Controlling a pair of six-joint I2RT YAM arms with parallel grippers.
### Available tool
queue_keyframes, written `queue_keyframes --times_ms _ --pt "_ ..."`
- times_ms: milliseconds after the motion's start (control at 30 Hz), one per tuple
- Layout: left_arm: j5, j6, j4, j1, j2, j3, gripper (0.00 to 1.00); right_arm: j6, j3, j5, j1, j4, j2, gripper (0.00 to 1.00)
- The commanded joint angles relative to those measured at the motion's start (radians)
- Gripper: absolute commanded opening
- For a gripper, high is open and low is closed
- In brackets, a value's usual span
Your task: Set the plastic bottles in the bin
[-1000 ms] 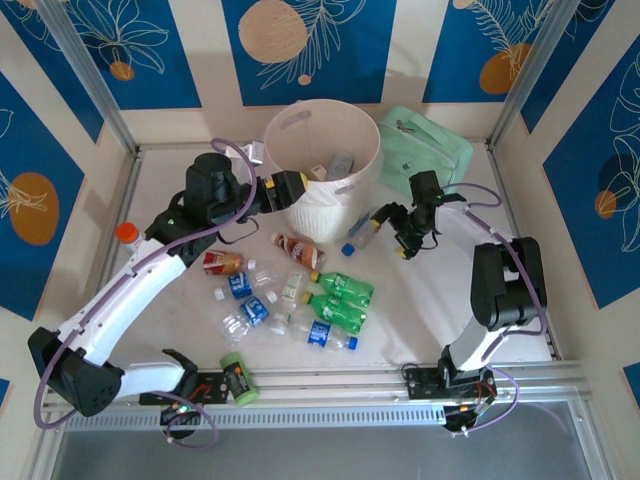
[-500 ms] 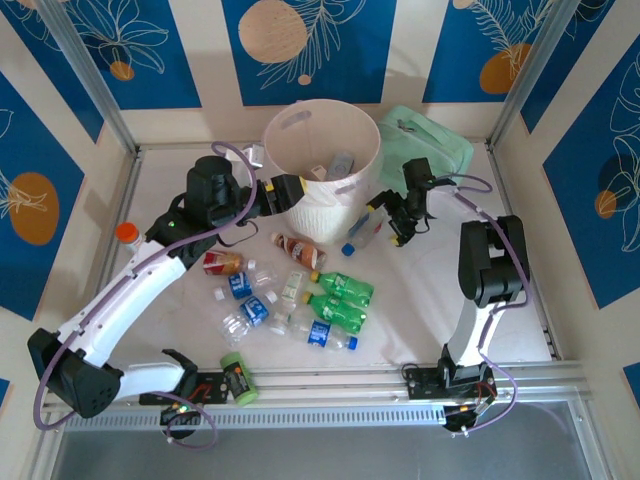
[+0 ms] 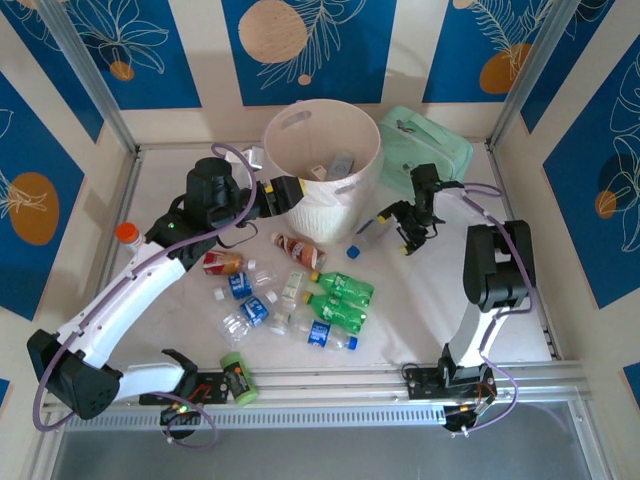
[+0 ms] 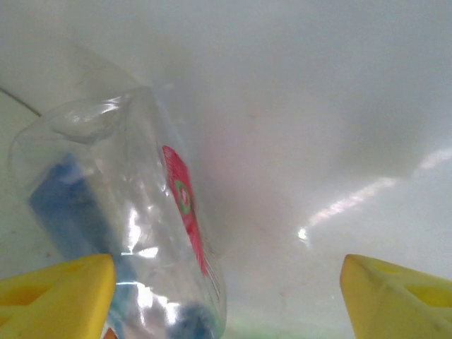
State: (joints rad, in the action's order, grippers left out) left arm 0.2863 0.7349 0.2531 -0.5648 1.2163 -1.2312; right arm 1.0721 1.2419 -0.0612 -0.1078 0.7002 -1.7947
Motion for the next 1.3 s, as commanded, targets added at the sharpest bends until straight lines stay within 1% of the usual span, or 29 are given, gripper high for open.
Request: queue_keyframes --times_ms 0,133,300,433,600,733,833,933,1000,1100,1267 --pt "0.001 0.000 -0.013 0.008 -0.005 0.004 0.75 -0.038 -0.064 0.060 0.032 0.102 0.069 0.83" --pt "0.002 0.001 -0.022 0.010 -0.008 0.013 0.74 -0.096 -0.112 0.093 0.062 0.130 0.143 0.83" --pt "0.005 0.004 -0.032 0.011 -0.002 0.014 0.74 -0.154 -0.079 0.075 0.041 0.130 0.160 0.85" --pt "0.007 0.006 -0.031 0.013 -0.004 0.009 0.74 -0.137 -0.031 0.081 0.012 0.124 0.123 0.88" --pt "0.004 -0.004 -0.006 0.019 -0.019 0.010 0.74 -0.149 0.089 0.066 -0.028 0.128 0.006 0.91" --pt "-0.001 -0.006 0.002 0.025 -0.032 0.013 0.74 -0.150 0.150 0.111 -0.073 0.146 -0.034 0.95" --pt "0.000 -0.005 0.001 0.028 -0.034 0.013 0.74 -0.132 0.204 0.143 -0.082 0.210 -0.090 0.93" --pt "0.006 0.001 -0.006 0.031 -0.028 0.013 0.74 -0.126 0.228 0.163 -0.083 0.235 -0.133 0.89" --pt "0.008 0.003 -0.007 0.031 -0.026 0.012 0.74 -0.142 0.251 0.171 -0.087 0.252 -0.167 0.86" --pt "0.005 0.000 -0.003 0.033 -0.025 0.012 0.74 -0.174 0.282 0.195 -0.090 0.273 -0.214 0.84" --pt "0.008 0.007 -0.002 0.037 -0.027 0.021 0.74 -0.195 0.292 0.232 -0.089 0.295 -0.239 0.80"
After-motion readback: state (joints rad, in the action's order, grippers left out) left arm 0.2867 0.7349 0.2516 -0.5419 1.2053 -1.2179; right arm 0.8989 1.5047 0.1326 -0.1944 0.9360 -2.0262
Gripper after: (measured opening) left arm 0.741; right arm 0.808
